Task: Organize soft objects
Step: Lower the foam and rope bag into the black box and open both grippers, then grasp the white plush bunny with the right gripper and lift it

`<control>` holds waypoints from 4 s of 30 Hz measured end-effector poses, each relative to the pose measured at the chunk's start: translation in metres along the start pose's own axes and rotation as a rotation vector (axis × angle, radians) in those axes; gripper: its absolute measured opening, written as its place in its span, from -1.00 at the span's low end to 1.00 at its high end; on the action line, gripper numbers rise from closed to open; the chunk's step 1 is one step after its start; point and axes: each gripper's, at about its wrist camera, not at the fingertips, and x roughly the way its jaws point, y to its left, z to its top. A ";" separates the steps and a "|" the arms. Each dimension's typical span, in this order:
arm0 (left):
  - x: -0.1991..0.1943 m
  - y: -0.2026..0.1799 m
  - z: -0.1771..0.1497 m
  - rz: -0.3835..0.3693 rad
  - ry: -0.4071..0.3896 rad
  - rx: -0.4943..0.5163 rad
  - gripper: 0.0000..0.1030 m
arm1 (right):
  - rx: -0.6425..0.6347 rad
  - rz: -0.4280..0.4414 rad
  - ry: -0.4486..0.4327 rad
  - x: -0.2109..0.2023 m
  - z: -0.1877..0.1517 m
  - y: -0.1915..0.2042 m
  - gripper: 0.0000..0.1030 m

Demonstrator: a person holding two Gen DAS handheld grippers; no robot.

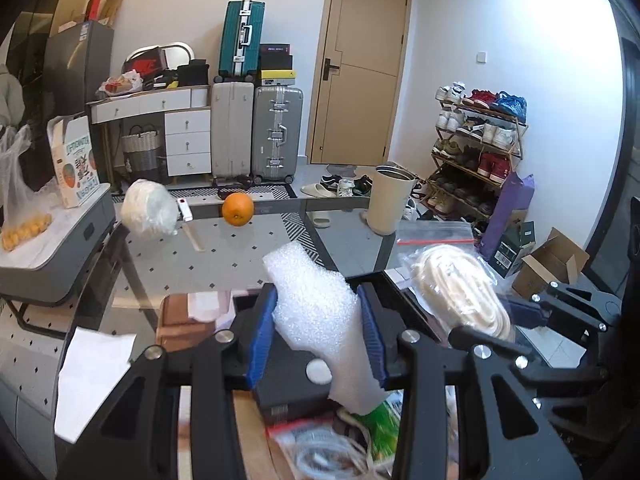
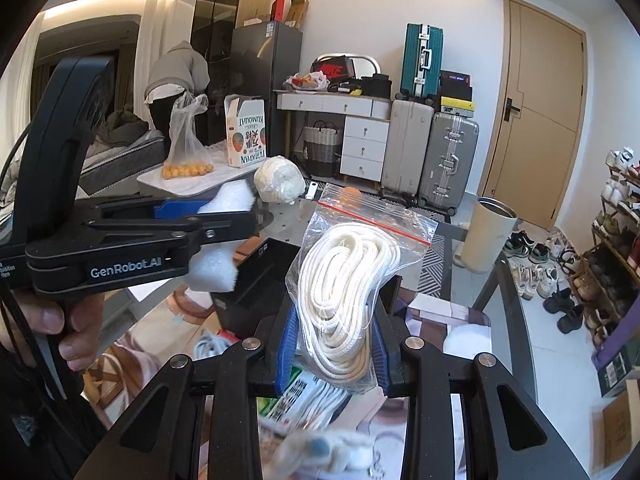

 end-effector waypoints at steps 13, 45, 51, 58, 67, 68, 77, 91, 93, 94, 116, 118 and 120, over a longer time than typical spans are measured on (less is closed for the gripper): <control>0.053 0.006 -0.009 0.012 0.075 -0.001 -0.23 | -0.011 0.048 0.078 0.076 0.007 -0.021 -0.38; 0.074 0.003 -0.022 -0.033 0.162 0.020 0.70 | -0.003 0.028 0.093 0.087 -0.005 -0.032 0.51; 0.047 0.008 -0.026 -0.019 0.116 -0.037 1.00 | 0.049 0.025 0.047 0.056 -0.009 -0.045 0.83; 0.021 0.004 -0.036 0.046 0.096 0.004 1.00 | 0.135 0.046 0.015 0.023 -0.015 -0.063 0.99; -0.001 0.018 -0.048 0.072 0.081 -0.067 1.00 | 0.165 0.040 0.028 -0.002 -0.038 -0.058 0.99; -0.003 0.018 -0.050 0.072 0.083 -0.070 1.00 | 0.159 0.041 0.038 -0.002 -0.040 -0.055 0.99; -0.016 0.011 -0.075 0.093 0.092 -0.036 1.00 | 0.124 0.086 0.064 -0.015 -0.063 -0.030 0.99; -0.020 0.018 -0.090 0.072 0.109 -0.102 1.00 | 0.138 0.069 0.165 0.002 -0.093 -0.022 0.99; -0.019 0.016 -0.091 0.070 0.112 -0.090 1.00 | 0.132 0.072 0.147 -0.002 -0.090 -0.023 0.99; -0.019 0.016 -0.091 0.069 0.112 -0.085 1.00 | 0.136 0.071 0.137 -0.005 -0.089 -0.025 0.99; -0.007 0.002 -0.096 0.032 0.191 0.003 1.00 | -0.016 -0.076 0.308 0.031 -0.111 -0.041 0.99; -0.006 0.003 -0.096 0.033 0.193 0.001 1.00 | 0.003 -0.047 0.319 0.038 -0.110 -0.044 0.99; -0.005 0.005 -0.096 0.028 0.194 -0.004 1.00 | 0.035 -0.029 0.324 0.044 -0.107 -0.049 0.99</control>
